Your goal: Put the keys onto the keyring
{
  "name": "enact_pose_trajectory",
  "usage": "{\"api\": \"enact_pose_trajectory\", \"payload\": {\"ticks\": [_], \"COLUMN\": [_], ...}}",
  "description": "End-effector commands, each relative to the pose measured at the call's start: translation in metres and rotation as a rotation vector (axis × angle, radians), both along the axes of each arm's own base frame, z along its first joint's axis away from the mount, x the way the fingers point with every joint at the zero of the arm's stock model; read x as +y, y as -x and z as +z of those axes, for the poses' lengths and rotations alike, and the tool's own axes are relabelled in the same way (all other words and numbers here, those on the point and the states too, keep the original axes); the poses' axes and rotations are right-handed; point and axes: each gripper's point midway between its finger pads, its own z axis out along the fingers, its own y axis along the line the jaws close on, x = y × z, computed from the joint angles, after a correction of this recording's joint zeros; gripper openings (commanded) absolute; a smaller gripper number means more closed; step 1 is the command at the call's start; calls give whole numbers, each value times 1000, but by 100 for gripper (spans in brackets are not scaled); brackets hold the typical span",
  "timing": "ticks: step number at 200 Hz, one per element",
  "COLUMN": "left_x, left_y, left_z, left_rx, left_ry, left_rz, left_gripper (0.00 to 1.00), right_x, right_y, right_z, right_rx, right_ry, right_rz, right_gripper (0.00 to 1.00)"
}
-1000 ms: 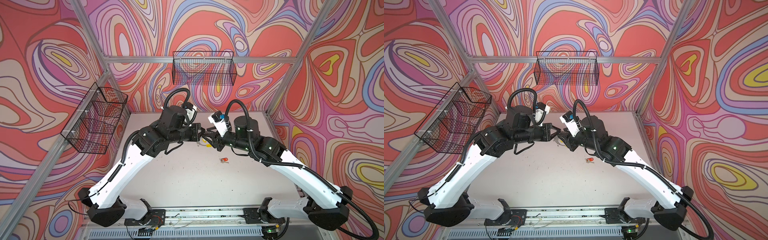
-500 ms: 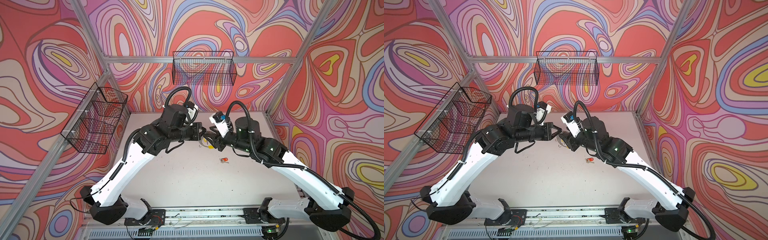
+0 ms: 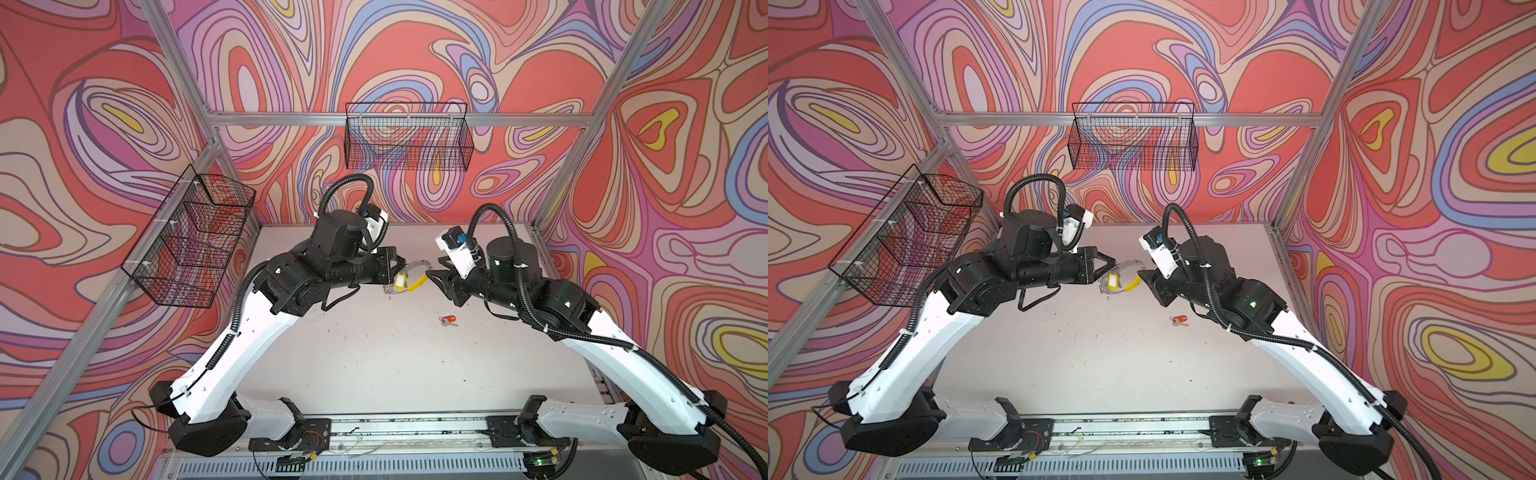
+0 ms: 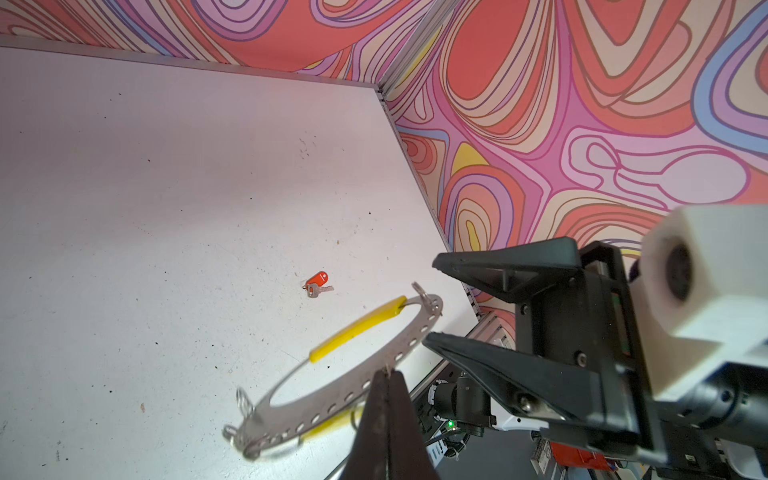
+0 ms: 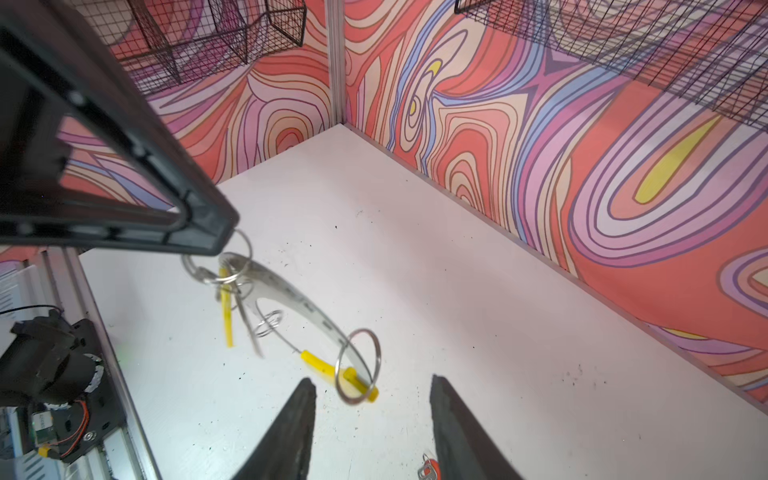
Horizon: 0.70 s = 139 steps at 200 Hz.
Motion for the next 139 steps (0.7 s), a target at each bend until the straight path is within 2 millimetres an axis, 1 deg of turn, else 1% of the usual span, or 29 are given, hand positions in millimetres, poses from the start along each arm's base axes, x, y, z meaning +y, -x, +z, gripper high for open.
{"api": "enact_pose_trajectory", "payload": {"ticks": [1,21,28,44,65,82,107,139], "left_x": [3,2,2,-1,-5,-5,-2,-4], "left_y": [-2,-2,-1,1,8,10,11,13], "left_z": [6,9,9,6,3,0,0,-5], "left_rx": [-4,-5,-1,13,45,64,68,105], "left_ry": [20,28,25,5,-33,-65,-85,-114], "left_rz": [21,19,13,-11,-69,-86,-82,-101], "left_gripper": [0,0,0,0,0,0,0,0], "right_x": [0,6,8,13,22,34,44,55], "right_y": [21,31,32,31,23,17,6,1], "right_z": [24,36,40,42,41,37,26,20], "right_rx": [3,8,7,1,-14,-11,-13,-7], "right_ry": [-78,-127,-138,-134,-99,-63,-14,-16], "right_rz": [72,125,140,160,182,215,227,252], "right_gripper": [48,48,51,63,71,72,73,73]}}
